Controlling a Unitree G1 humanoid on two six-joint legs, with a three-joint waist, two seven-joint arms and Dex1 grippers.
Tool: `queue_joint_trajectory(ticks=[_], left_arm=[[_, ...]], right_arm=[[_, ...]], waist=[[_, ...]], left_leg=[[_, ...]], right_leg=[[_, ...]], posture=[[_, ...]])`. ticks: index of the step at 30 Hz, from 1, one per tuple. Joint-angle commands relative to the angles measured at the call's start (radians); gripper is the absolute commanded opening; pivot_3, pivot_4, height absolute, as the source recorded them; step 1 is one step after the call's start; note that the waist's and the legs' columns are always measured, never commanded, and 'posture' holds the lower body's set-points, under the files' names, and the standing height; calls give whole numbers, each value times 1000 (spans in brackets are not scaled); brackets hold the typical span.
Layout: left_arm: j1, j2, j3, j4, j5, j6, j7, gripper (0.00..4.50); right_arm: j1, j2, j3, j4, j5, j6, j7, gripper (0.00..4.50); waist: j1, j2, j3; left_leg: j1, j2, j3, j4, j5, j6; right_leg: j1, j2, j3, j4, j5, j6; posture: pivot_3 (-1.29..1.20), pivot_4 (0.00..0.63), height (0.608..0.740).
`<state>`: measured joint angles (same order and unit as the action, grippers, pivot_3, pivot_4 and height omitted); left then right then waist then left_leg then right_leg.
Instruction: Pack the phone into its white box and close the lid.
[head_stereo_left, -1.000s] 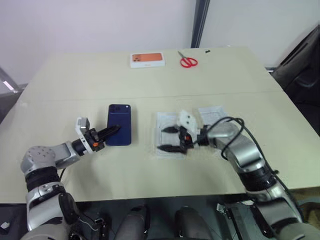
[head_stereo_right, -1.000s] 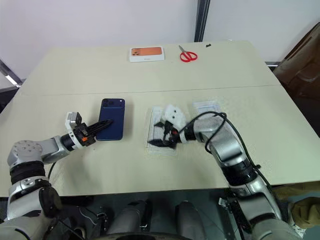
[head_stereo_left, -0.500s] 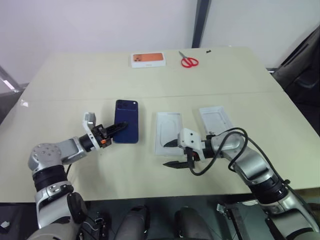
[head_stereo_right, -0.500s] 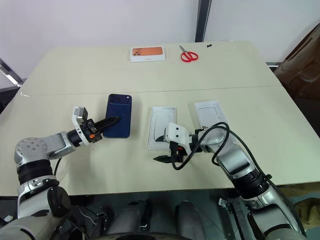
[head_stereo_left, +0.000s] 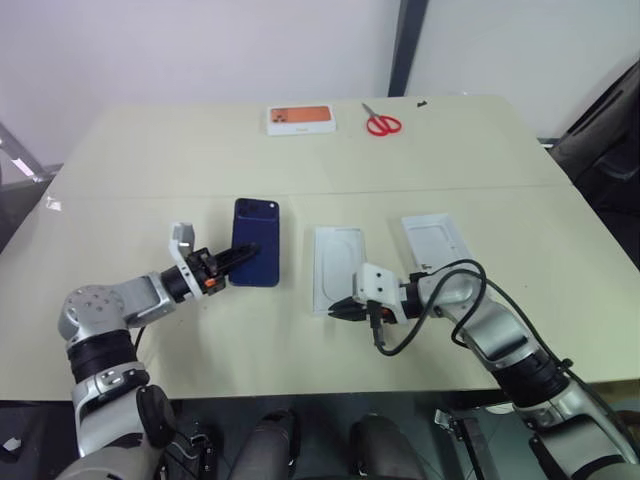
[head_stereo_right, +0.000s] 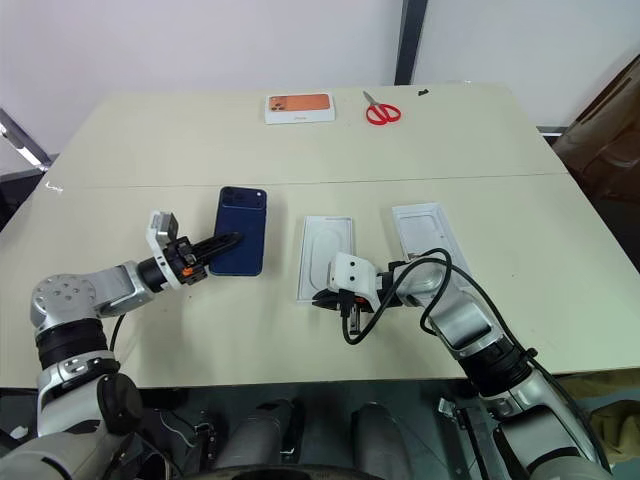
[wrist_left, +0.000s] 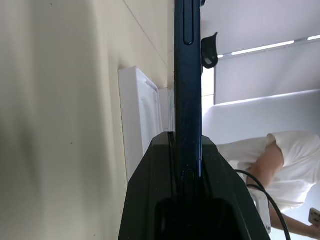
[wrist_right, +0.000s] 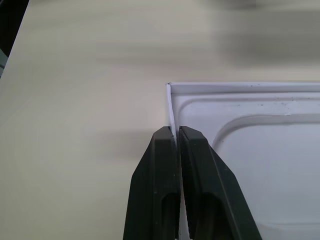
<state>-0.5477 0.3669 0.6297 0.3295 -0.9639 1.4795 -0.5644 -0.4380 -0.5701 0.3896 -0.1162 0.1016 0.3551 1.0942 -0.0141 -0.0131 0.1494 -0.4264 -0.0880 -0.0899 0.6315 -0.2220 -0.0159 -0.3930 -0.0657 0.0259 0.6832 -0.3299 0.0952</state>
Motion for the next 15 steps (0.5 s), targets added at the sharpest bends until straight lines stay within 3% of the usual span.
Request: queue_joint_trajectory(ticks=[1,15], left_arm=[[-14,-3,11,-44,-54,7,-6,0],[-66,-124,44,-121,-155,20,150,0]], right_arm=[[2,6,0,-41,13,5,5,41],[14,98,43,-157,52,147,-61,41]], waist=[[0,0,0],[1,-2,1]], left_leg=[[0,0,0,0,0,0],[0,0,0,0,0,0]], right_leg=[[0,0,0,0,0,0],[0,0,0,0,0,0]], posture=[[0,150,734],[0,150,734]])
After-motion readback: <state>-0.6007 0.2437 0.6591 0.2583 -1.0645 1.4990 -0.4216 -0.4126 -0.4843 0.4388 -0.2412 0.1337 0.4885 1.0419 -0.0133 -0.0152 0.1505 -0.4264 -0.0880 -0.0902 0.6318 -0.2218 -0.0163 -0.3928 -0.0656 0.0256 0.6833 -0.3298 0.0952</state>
